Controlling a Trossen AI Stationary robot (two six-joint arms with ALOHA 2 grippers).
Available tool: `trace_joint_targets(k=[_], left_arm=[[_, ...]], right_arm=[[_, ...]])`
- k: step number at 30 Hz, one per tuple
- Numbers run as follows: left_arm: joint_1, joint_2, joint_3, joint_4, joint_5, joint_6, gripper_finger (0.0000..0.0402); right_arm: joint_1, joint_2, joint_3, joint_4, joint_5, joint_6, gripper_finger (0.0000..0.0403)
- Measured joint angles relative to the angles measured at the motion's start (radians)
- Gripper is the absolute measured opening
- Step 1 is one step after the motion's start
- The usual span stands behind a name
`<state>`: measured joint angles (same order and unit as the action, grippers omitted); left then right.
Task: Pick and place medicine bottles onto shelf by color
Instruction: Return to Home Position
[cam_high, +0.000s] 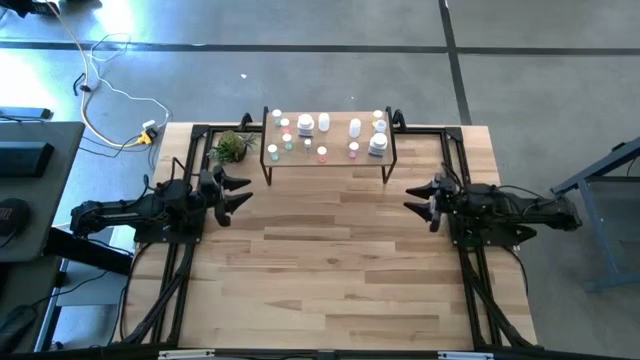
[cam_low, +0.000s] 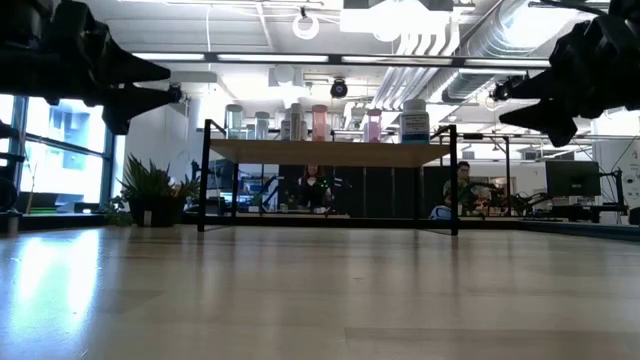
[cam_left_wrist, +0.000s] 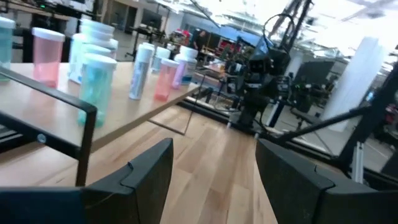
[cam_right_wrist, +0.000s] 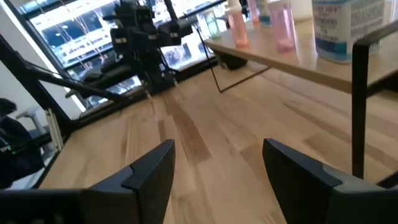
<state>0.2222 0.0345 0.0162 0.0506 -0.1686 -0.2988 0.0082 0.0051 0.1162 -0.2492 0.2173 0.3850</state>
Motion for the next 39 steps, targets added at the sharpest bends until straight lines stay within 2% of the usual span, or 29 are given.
trace_joint_targets(k=[7, 39], left_arm=[[0.000, 0.000, 0.000, -0.002, 0.063, -0.012, 0.0220], [0.000, 0.000, 0.000, -0.002, 0.060, -0.012, 0.0220]], right_arm=[[0.000, 0.000, 0.000, -0.035, 0.000, 0.000, 0.0234], [0.000, 0.000, 0.000, -0.047, 0.000, 0.000, 0.0234]])
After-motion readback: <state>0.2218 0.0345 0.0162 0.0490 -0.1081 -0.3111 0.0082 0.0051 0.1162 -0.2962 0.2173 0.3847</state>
